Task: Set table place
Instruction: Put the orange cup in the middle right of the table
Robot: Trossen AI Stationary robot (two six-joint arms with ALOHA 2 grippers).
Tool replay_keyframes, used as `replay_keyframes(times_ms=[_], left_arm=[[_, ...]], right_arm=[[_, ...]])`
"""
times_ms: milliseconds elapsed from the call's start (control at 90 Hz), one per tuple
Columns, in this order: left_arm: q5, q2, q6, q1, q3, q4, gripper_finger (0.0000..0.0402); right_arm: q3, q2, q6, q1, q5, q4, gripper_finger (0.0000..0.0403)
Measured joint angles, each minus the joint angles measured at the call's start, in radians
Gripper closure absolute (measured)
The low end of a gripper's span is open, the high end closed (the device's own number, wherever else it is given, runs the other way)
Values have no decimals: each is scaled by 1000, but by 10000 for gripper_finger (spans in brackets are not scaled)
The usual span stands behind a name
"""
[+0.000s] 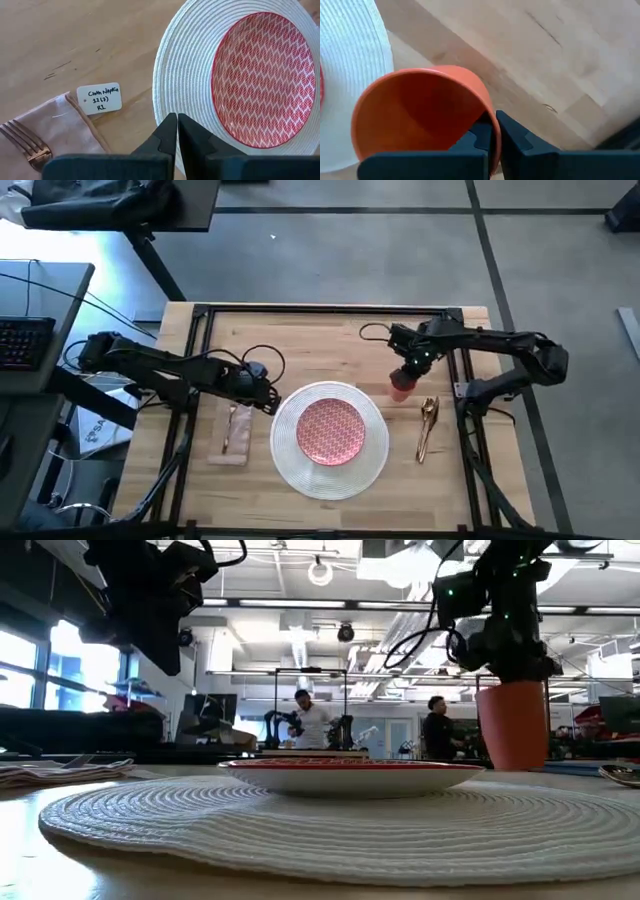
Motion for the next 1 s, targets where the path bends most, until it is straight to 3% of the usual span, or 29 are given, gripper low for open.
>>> replay_keyframes(times_ms=[189, 456, 833, 1000], left_arm=[[3, 0, -1, -2, 0, 10, 401], [4, 0, -27, -2, 0, 13, 402], [2, 0, -27, -2, 0, 23, 402], [0, 0, -27, -2, 0, 43, 402]], right_arm=[[-47, -4, -20, 5, -1, 30, 402], [-6, -19, -32, 19, 52, 47, 395], [26, -81, -51, 10, 48, 19, 240], [26, -75, -49, 10, 103, -7, 220]])
